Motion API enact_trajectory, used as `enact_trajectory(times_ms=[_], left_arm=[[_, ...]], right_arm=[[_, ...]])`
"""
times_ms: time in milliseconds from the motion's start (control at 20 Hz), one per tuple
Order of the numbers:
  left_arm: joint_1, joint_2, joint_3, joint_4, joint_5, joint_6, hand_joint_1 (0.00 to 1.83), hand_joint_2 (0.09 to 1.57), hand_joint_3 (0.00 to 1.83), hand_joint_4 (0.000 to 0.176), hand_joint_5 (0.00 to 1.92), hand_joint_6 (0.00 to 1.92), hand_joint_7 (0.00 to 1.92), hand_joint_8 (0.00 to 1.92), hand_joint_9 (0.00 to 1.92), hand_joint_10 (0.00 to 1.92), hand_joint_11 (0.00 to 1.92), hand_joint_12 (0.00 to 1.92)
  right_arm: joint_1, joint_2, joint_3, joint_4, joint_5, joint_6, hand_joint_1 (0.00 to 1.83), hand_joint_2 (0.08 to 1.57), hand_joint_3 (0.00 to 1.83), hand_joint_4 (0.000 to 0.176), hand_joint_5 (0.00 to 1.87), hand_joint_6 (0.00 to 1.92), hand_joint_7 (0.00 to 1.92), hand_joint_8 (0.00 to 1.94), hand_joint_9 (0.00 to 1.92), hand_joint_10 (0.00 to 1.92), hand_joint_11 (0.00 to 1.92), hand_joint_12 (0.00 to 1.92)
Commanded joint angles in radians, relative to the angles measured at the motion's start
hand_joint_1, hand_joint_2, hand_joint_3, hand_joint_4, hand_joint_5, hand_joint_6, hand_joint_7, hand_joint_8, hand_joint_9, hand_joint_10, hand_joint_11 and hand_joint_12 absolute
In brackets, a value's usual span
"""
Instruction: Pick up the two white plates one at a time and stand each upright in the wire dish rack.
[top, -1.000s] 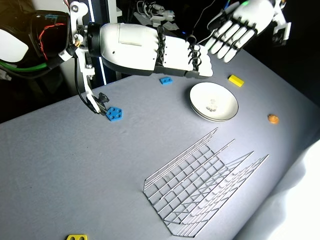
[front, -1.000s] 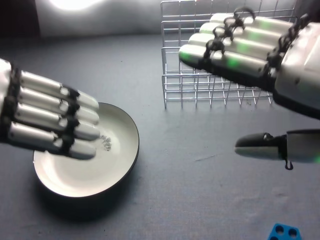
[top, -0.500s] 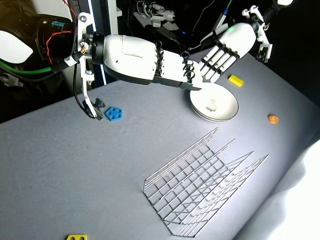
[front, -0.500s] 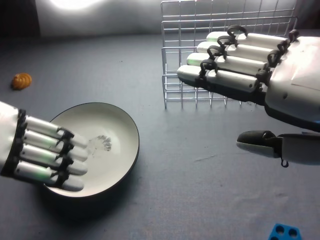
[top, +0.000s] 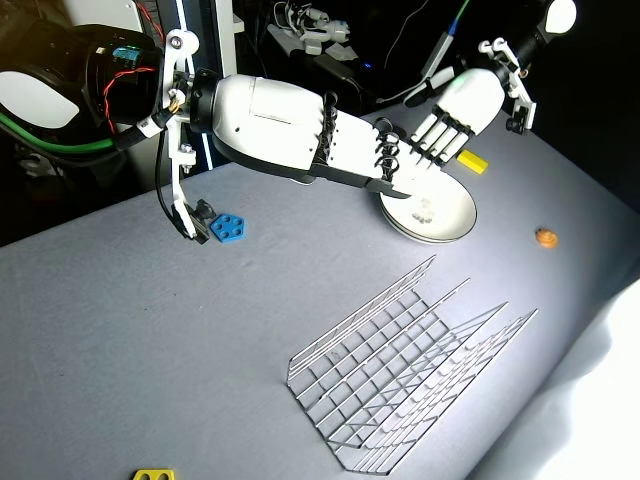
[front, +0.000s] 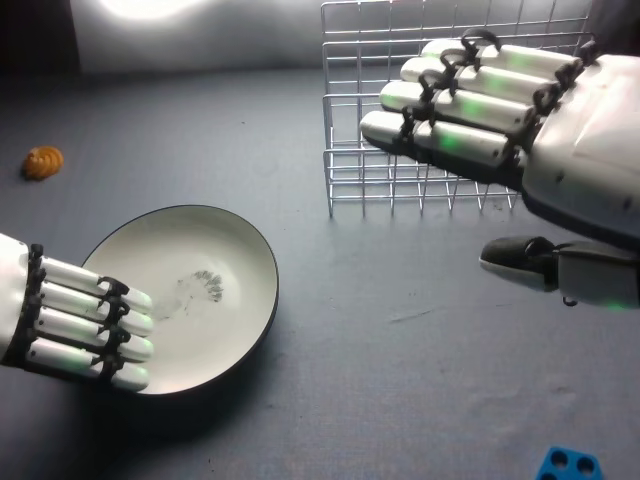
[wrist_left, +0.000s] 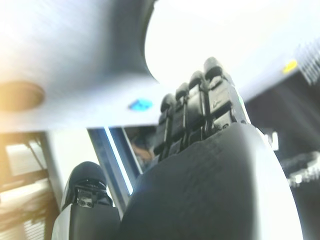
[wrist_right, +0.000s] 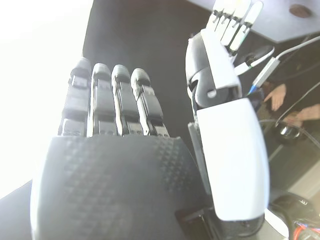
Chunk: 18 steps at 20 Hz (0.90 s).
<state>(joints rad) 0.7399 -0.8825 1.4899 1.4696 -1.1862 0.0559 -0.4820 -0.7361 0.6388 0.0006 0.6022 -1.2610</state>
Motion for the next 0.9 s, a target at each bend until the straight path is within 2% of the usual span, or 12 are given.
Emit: enact_trajectory(times_ms=[0,100,150,200,300,350,500,600,650,700,750,850], left_arm=[[0.001,-0.005,0.010,-0.061,-0.036,0.002,0.00,1.09,0.00,0.000,0.08,0.00,0.07,0.00,0.04,0.00,0.00,0.14],[0.009,-0.011,0.018,-0.062,-0.014,0.002,0.00,1.09,0.00,0.000,0.09,0.00,0.07,0.00,0.05,0.00,0.00,0.16],[0.013,-0.012,0.021,-0.065,-0.006,0.002,0.00,1.09,0.00,0.000,0.11,0.00,0.09,0.00,0.07,0.00,0.00,0.21],[0.016,-0.016,0.027,-0.069,-0.001,0.000,0.00,1.10,0.00,0.000,0.13,0.00,0.10,0.00,0.08,0.00,0.00,0.22],[0.019,-0.025,0.039,-0.070,0.007,-0.003,0.00,1.09,0.00,0.000,0.11,0.00,0.09,0.00,0.07,0.00,0.00,0.19],[0.022,-0.027,0.043,-0.071,0.016,-0.003,0.00,1.09,0.00,0.000,0.11,0.00,0.09,0.00,0.08,0.00,0.00,0.20],[0.028,-0.034,0.057,-0.079,0.033,-0.010,0.00,1.08,0.00,0.000,0.10,0.00,0.07,0.00,0.06,0.00,0.00,0.16],[0.027,-0.040,0.068,-0.081,0.040,-0.017,0.00,1.08,0.00,0.000,0.11,0.00,0.09,0.00,0.09,0.00,0.00,0.24],[0.026,-0.044,0.075,-0.083,0.043,-0.021,0.00,1.09,0.00,0.000,0.08,0.00,0.07,0.00,0.07,0.00,0.00,0.20],[0.026,-0.047,0.082,-0.083,0.050,-0.024,0.00,1.09,0.00,0.000,0.07,0.00,0.06,0.00,0.05,0.00,0.00,0.15],[0.027,-0.052,0.091,-0.083,0.056,-0.030,0.00,1.08,0.00,0.000,0.10,0.00,0.09,0.00,0.08,0.00,0.00,0.21],[0.028,-0.056,0.098,-0.083,0.061,-0.031,0.00,1.09,0.00,0.000,0.12,0.00,0.11,0.00,0.11,0.00,0.00,0.26]], right_arm=[[0.014,0.002,-0.005,-0.005,0.105,-0.022,0.90,1.24,0.01,0.000,0.05,0.00,0.01,0.00,0.00,0.00,0.00,0.00],[0.018,0.004,-0.005,-0.001,0.115,-0.039,0.95,1.22,0.00,0.000,0.09,0.02,0.04,0.01,0.02,0.01,0.02,0.01],[0.018,0.004,-0.005,0.012,0.143,-0.055,0.98,1.21,0.00,0.000,0.10,0.01,0.05,0.01,0.03,0.00,0.00,0.18],[0.013,0.004,-0.005,0.045,0.171,-0.067,1.00,1.21,0.00,0.000,0.10,0.00,0.05,0.01,0.04,0.00,0.00,0.23],[0.006,0.000,-0.006,0.082,0.178,-0.063,0.94,1.23,0.01,0.000,0.04,0.00,0.01,0.00,0.01,0.00,0.00,0.16],[0.007,-0.005,-0.006,0.079,0.185,-0.063,0.99,1.23,0.00,0.000,0.04,0.00,0.01,0.00,0.00,0.00,0.00,0.11],[0.005,-0.012,-0.011,0.078,0.198,-0.064,0.94,1.25,0.01,0.000,0.04,0.00,0.00,0.00,0.00,0.00,0.00,0.12],[-0.002,-0.012,-0.011,0.077,0.198,-0.065,0.96,1.23,0.00,0.000,0.06,0.00,0.02,0.00,0.02,0.01,0.00,0.26],[-0.005,-0.013,-0.011,0.077,0.198,-0.065,0.98,1.22,0.00,0.000,0.07,0.00,0.03,0.00,0.03,0.01,0.00,0.32],[-0.006,-0.014,-0.011,0.077,0.198,-0.065,0.97,1.22,0.00,0.000,0.07,0.00,0.02,0.00,0.02,0.00,0.00,0.31],[-0.007,-0.015,-0.011,0.077,0.198,-0.065,0.92,1.25,0.01,0.000,0.02,0.00,0.00,0.00,0.00,0.00,0.00,0.11],[-0.007,-0.015,-0.011,0.077,0.199,-0.065,0.88,1.25,0.00,0.000,0.00,0.00,0.00,0.00,0.00,0.00,0.00,0.00]])
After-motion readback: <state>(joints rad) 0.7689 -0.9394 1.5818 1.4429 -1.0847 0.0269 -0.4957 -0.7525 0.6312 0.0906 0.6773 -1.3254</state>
